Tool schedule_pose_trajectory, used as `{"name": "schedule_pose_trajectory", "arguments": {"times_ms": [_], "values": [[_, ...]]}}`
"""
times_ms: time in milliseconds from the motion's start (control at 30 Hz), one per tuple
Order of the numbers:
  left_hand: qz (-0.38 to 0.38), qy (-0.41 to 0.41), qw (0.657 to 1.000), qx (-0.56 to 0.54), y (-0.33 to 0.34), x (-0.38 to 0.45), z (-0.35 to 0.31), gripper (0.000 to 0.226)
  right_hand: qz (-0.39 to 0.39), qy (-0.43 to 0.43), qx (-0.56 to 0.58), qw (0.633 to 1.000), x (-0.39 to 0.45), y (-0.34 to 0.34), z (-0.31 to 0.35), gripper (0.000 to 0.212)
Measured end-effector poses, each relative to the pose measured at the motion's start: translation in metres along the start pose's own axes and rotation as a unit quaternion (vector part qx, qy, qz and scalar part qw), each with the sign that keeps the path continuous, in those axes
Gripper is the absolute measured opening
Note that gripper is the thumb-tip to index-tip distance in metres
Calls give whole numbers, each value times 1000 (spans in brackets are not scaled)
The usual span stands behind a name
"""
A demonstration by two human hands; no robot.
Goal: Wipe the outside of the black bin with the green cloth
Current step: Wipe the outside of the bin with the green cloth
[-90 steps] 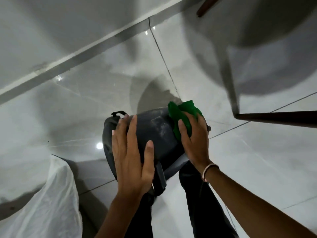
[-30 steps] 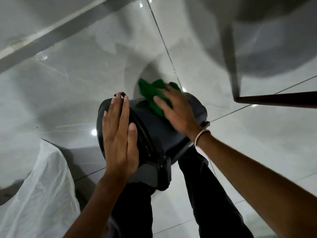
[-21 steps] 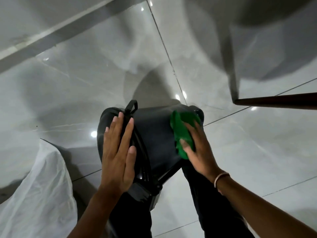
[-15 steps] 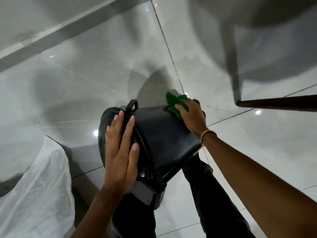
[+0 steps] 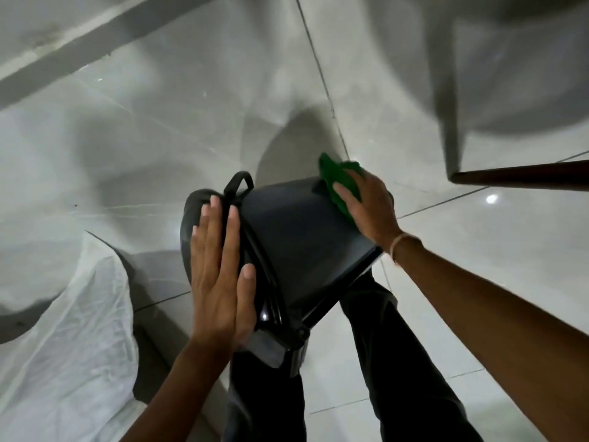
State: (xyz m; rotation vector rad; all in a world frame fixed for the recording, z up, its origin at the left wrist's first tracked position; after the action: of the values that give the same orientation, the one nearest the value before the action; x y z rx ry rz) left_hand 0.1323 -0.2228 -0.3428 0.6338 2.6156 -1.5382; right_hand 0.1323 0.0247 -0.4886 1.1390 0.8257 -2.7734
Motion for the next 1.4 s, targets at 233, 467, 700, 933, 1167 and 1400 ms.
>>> {"name": "schedule_pose_trajectory", "arguments": {"times_ms": [233,467,700,933,1167,1400], "values": [[2,-21,1000,-7,-1,2,11,69,46,-173,34,983,-67,57,126,52],[22,-10,990,139,-1,2,9,68,-2,8,7,1000,-80,10,-1,57],[13,-38,983,177,-11,14,14,65,20,-109,-14,994,-41,45,111,55],[36,-20,980,196,-8,23,9,67,-4,-125,20,992,-80,15,30,60],[36,4,978,207,-5,36,1,80,15,-30,57,998,11,22,77,61],[45,10,988,147,-9,42,-10,78,-21,-181,121,976,-127,25,77,48]]}}
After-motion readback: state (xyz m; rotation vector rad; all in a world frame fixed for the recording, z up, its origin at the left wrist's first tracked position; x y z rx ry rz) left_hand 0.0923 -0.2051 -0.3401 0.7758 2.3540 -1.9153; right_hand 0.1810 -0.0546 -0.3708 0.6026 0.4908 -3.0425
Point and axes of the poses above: each hand's wrist, its own x-axis towards the middle knuckle, its own y-axis out of the palm, z = x × y, the point moved 9 cm from there along x, towards the middle knuckle, and after that the axes turned 11 degrees about x, right-handed, at the moved point
